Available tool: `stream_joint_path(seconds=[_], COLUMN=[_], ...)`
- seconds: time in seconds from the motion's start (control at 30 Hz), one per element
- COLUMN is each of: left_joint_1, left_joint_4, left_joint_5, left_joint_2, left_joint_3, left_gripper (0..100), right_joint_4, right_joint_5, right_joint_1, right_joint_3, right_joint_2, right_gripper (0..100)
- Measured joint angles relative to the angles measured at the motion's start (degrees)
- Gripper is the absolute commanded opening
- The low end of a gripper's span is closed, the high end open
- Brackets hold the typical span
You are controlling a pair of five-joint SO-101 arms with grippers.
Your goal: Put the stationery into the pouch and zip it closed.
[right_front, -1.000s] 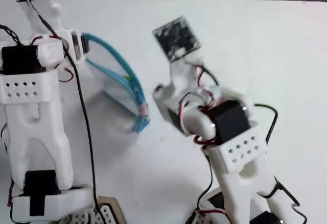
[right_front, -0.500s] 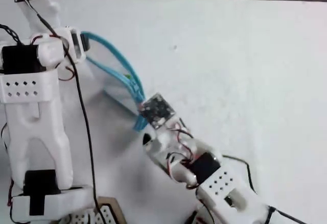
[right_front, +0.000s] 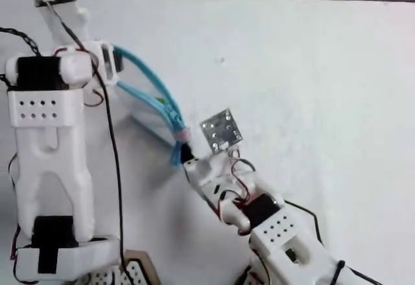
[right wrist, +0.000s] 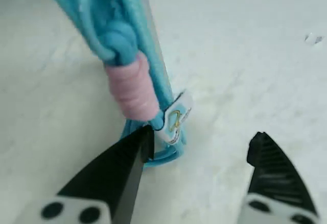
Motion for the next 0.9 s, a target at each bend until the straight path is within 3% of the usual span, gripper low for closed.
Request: stream_joint_path(seconds=[0.7, 0.8, 0.9], left_joint_1=[0.5, 0.5, 0.5], left_joint_4=[-0.2, -0.2, -0.2], left_joint_5=[0.0, 0.0, 0.0], left_joint_2=[0.1, 0.1, 0.1], left_joint_3=[0.4, 0.4, 0.4], left_gripper=[19, 19, 19], right_joint_4=[-36.1, -38.4, -40.2], right_joint_5=[-1.4, -1.4, 0.1], right_joint_1=[0.4, 0.4, 0.4], right_joint_3=[0.0, 0.0, 0.0], right_joint_2=[29.6, 30.0, 30.0], right_gripper=[28.5, 20.2, 2.8])
